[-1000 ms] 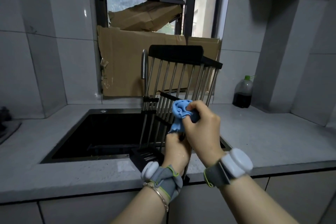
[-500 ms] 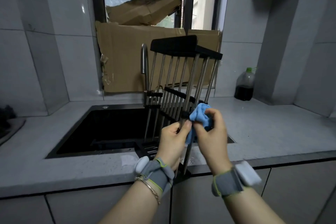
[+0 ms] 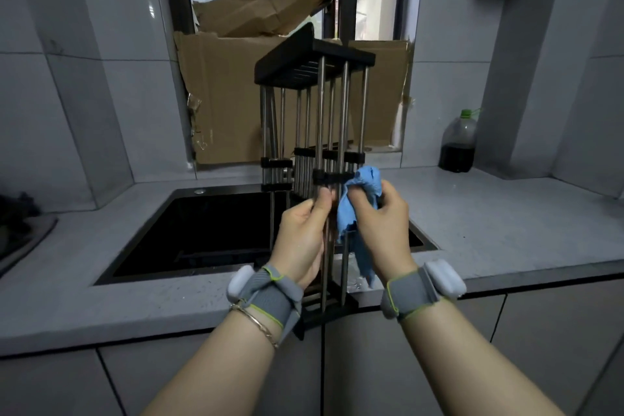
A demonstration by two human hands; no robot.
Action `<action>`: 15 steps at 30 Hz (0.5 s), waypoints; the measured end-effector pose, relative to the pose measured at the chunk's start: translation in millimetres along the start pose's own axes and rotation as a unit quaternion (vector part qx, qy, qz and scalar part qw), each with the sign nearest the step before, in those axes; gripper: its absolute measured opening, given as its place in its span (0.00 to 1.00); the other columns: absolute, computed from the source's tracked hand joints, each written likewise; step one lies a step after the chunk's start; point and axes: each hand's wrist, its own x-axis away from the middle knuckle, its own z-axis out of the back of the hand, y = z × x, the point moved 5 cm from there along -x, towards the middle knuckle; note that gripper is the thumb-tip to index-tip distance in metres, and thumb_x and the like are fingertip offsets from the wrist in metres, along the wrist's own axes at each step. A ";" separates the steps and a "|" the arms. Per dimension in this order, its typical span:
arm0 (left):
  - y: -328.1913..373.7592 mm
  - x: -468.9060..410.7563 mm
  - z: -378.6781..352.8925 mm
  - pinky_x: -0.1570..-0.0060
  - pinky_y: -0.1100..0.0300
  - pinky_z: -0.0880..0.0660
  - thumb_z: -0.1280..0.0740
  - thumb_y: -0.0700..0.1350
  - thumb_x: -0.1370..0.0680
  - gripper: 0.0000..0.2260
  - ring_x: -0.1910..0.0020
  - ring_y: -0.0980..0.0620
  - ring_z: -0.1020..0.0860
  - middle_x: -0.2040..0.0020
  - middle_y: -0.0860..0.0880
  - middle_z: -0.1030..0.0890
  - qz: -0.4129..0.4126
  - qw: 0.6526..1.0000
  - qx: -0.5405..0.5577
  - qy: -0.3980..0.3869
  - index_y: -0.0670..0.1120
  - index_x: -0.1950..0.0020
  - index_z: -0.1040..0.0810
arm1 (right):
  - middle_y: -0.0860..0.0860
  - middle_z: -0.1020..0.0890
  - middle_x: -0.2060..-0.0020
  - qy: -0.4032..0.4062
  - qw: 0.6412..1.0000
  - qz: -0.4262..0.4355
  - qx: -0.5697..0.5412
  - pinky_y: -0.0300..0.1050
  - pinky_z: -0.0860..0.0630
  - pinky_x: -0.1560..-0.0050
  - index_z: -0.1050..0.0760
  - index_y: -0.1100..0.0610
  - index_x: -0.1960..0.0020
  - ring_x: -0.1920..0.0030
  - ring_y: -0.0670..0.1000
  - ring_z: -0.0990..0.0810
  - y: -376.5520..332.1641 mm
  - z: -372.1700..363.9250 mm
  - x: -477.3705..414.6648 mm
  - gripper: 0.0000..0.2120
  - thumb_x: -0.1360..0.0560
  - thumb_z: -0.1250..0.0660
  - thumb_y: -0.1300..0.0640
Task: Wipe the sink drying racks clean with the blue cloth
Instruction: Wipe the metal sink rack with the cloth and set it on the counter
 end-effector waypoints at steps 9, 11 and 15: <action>2.8 2.1 4.0 0.58 0.63 0.21 0.44 0.47 0.19 0.15 0.56 0.55 0.17 0.58 0.48 0.15 0.017 1.000 -0.009 0.008 0.39 0.53 0.21 | 0.54 0.24 0.64 -0.118 0.990 -0.072 0.021 0.40 0.29 0.61 0.27 0.63 0.58 0.64 0.46 0.26 7.4 7.5 5.3 0.04 0.25 0.38 0.67; 3.9 3.0 0.3 0.53 0.59 0.20 0.44 0.48 0.19 0.16 0.51 0.52 0.19 0.53 0.46 0.17 0.028 1.000 -0.002 0.003 0.39 0.50 0.21 | 0.50 0.24 0.69 -0.087 0.993 -0.075 0.021 0.38 0.30 0.64 0.27 0.57 0.62 0.68 0.43 0.27 4.4 10.3 4.5 0.08 0.24 0.36 0.62; 0.2 10.6 -13.6 0.58 0.63 0.20 0.46 0.43 0.18 0.16 0.61 0.57 0.18 0.62 0.49 0.16 0.038 0.999 0.035 -0.007 0.39 0.54 0.22 | 0.51 0.22 0.59 0.050 0.993 0.035 0.106 0.41 0.28 0.56 0.27 0.56 0.53 0.57 0.50 0.24 -7.9 7.6 5.8 0.04 0.24 0.36 0.55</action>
